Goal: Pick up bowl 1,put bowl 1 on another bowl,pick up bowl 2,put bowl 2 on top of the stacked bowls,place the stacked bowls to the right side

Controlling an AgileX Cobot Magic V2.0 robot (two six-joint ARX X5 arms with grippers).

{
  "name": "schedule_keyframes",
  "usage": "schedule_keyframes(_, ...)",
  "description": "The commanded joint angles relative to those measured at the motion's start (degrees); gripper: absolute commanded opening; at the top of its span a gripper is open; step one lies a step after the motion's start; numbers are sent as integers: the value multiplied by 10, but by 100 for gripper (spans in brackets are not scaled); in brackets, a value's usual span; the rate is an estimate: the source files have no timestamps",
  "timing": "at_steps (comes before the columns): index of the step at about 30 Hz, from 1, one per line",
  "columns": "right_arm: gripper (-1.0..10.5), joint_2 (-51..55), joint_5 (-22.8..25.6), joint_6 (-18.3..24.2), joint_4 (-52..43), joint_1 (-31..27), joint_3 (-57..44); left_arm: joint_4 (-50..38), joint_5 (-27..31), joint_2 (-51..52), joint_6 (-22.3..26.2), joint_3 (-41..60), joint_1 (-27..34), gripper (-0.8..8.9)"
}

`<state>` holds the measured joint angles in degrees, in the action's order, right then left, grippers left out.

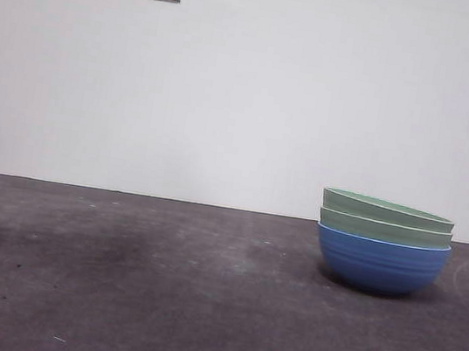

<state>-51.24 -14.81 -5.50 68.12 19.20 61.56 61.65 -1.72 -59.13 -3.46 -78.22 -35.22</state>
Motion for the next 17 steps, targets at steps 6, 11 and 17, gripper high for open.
schedule_keyframes(6, 32, 0, 2, 5, -1, 0, -1, -20, 6, 2, 9, 1, 14, -3)
schedule_keyframes(11, 32, 0, 2, 5, -1, 0, -1, -88, 14, 36, 77, 14, 81, -3)
schedule_keyframes(17, 32, 0, 2, 5, -1, 0, -1, -341, -2, 168, 82, 165, 186, -3)
